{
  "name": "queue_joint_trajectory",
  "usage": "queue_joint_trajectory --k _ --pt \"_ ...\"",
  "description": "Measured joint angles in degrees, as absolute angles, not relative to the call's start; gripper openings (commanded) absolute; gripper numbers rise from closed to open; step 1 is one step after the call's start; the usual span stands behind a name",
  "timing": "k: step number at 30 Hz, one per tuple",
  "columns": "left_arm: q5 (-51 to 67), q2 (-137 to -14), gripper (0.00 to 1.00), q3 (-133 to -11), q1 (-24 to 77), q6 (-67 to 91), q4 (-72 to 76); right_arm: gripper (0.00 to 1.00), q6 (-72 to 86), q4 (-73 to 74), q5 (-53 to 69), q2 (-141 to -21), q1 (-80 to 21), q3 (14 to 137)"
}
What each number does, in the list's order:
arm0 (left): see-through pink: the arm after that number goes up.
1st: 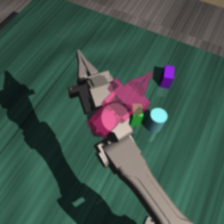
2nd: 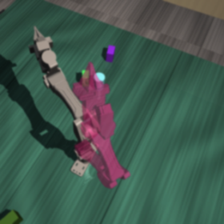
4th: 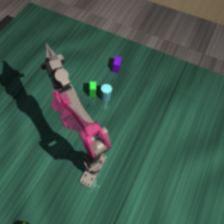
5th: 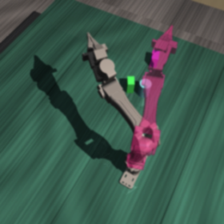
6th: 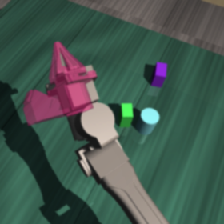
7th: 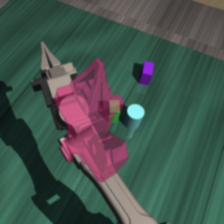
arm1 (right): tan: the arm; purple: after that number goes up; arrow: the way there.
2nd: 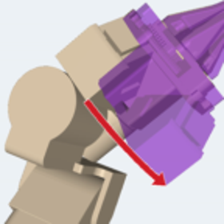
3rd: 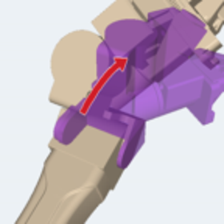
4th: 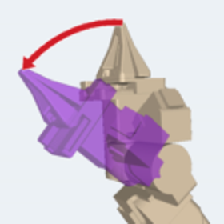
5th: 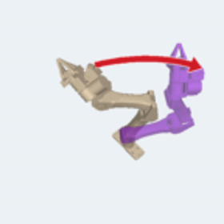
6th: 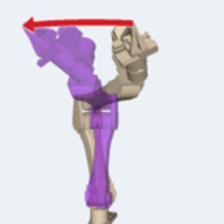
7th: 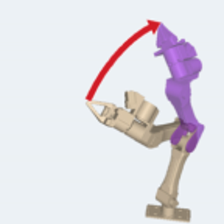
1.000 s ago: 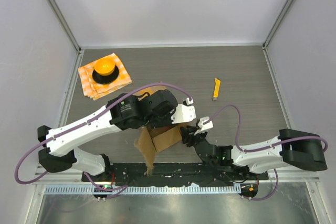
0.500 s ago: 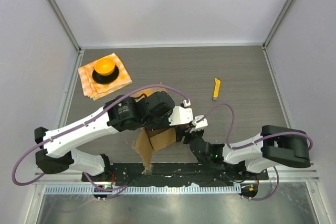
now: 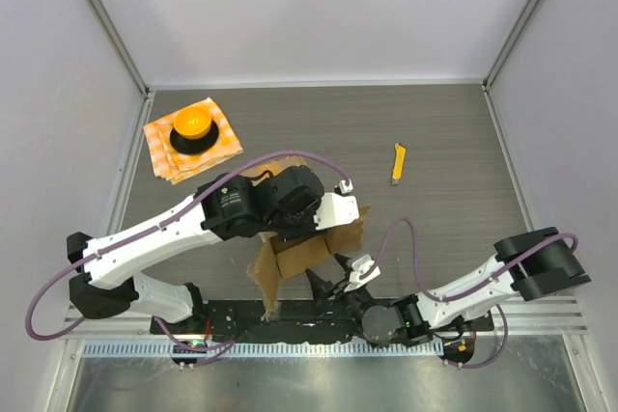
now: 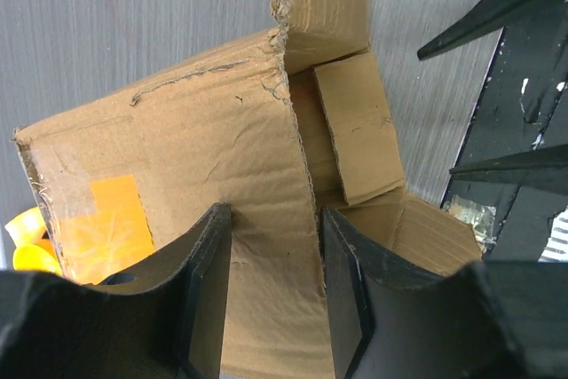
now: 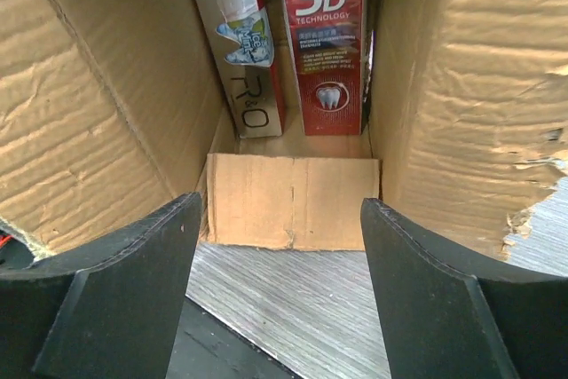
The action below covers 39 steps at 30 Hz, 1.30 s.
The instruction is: Unpack the express box
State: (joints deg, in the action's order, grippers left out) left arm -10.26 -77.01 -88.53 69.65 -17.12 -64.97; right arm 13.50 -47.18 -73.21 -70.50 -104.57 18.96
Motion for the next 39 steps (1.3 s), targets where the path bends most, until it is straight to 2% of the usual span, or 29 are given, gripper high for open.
queue_joint_trajectory --k 4,8,12,16,23,30,39 --pt "-8.95 -77.52 0.44 -89.08 69.56 -16.34 -65.04 0.82 11.31 -51.77 -74.04 -76.93 -103.55 19.07" --pt "-7.14 -77.89 0.46 -90.06 69.47 -15.86 -65.65 0.87 5.87 -60.49 -71.61 -80.77 -95.44 18.17" --pt "-4.56 -78.17 0.48 -91.64 68.9 -15.38 -67.13 0.99 -1.06 -67.79 -68.29 -86.8 -88.36 20.64" --pt "-0.49 -78.15 0.48 -92.07 69.04 -15.4 -68.9 1.0 -8.14 -71.68 -65.87 -95.9 -84.97 25.04" --pt "-1.23 -76.62 0.47 -91.96 68.86 -15.86 -72.58 1.0 -14.63 -74.76 -64.2 -107.28 -83.5 30.46" --pt "-1.23 -76.4 0.45 -90.56 68.86 -16.05 -71.11 0.93 -15.03 -74.37 -61.52 -106.32 -84.88 28.38" --pt "2.72 -86.21 0.41 -98.8 68.86 -16.16 -71.99 0.9 -11.94 -74.65 -66.04 -94.76 -96.68 17.1"
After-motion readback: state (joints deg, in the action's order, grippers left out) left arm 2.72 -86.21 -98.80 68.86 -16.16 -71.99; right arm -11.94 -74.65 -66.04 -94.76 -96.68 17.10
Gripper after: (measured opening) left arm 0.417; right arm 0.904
